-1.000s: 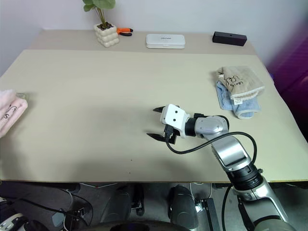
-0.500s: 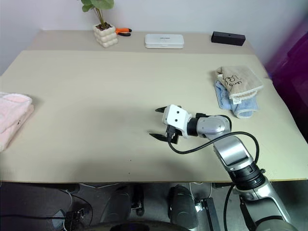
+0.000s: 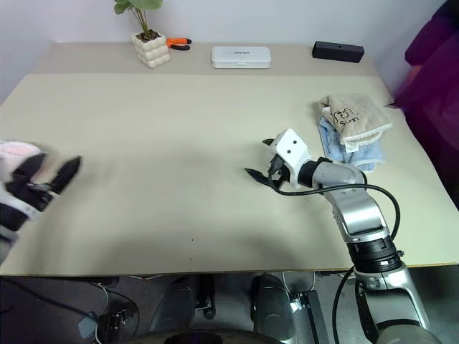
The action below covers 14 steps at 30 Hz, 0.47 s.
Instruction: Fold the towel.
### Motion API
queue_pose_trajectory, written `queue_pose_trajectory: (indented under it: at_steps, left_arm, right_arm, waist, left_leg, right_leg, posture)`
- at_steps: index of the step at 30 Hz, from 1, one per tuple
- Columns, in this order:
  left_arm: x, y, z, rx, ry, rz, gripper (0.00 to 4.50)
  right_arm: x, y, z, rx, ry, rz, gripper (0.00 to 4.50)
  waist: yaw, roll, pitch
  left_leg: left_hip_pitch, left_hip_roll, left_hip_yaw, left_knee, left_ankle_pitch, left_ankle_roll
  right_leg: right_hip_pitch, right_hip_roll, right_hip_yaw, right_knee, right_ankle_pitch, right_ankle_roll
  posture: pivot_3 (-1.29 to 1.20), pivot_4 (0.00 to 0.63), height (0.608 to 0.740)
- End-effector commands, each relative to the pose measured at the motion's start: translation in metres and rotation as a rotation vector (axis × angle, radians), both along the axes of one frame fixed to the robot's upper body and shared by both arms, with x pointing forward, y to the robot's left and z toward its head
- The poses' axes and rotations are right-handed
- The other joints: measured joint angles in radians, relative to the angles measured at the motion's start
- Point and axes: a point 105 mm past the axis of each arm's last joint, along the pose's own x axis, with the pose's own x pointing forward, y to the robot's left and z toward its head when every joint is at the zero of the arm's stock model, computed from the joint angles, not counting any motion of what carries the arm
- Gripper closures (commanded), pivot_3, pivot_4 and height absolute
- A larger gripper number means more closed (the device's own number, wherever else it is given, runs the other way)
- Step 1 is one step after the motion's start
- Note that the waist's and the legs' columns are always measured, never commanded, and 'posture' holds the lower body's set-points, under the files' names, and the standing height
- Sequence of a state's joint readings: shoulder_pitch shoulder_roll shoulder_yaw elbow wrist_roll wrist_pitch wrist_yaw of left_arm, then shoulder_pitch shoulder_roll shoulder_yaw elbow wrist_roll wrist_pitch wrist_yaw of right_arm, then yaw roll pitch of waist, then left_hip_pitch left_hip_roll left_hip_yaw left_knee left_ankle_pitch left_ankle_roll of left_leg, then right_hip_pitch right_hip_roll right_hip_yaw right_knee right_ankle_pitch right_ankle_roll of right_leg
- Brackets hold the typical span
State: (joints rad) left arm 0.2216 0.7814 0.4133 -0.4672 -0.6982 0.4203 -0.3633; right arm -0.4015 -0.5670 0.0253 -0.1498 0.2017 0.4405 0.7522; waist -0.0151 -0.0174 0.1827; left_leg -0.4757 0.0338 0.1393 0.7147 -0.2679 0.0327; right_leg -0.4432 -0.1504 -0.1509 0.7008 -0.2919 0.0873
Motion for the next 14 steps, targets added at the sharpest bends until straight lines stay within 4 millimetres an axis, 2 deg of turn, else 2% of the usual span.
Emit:
queue_pose_trajectory:
  at_steps: [1,3,8,14]
  left_arm:
    - [-0.002,-0.029,-0.022,0.076,0.038,-0.140,0.23]
    - [0.002,-0.029,-0.018,0.026,0.004,-0.128,0.23]
    - [0.005,-0.029,-0.023,0.023,0.003,-0.135,0.23]
    - [0.002,-0.029,-0.026,0.005,-0.003,-0.124,0.23]
  right_arm:
    - [-0.005,-0.018,0.006,0.040,-0.005,-0.058,0.00]
    - [-0.009,-0.022,0.003,0.047,0.013,-0.068,0.00]
    - [-0.015,-0.027,-0.004,0.041,0.035,-0.084,0.00]
    - [-0.016,-0.022,-0.003,0.063,0.043,-0.080,0.00]
  waist:
    - [0.002,0.003,0.001]
    - [0.002,0.003,0.001]
    - [0.001,0.004,0.001]
    - [0.003,0.004,0.001]
  left_leg:
    - [0.000,0.000,0.000,0.000,0.000,0.000]
    - [-0.001,0.000,0.001,0.000,0.000,0.000]
    - [0.000,0.001,0.000,0.000,0.000,0.000]
    - [0.000,0.001,0.000,0.001,0.000,0.001]
  right_leg:
    - [0.000,0.001,0.000,0.000,0.000,0.000]
    - [0.000,0.001,0.000,0.000,0.000,0.000]
    - [0.000,0.000,0.000,0.000,0.000,0.000]
    - [0.000,0.000,0.000,0.000,0.000,0.000]
  posture:
    - [0.00,0.150,0.678]
    - [0.00,0.150,0.678]
    - [0.00,0.150,0.678]
    - [0.00,0.150,0.678]
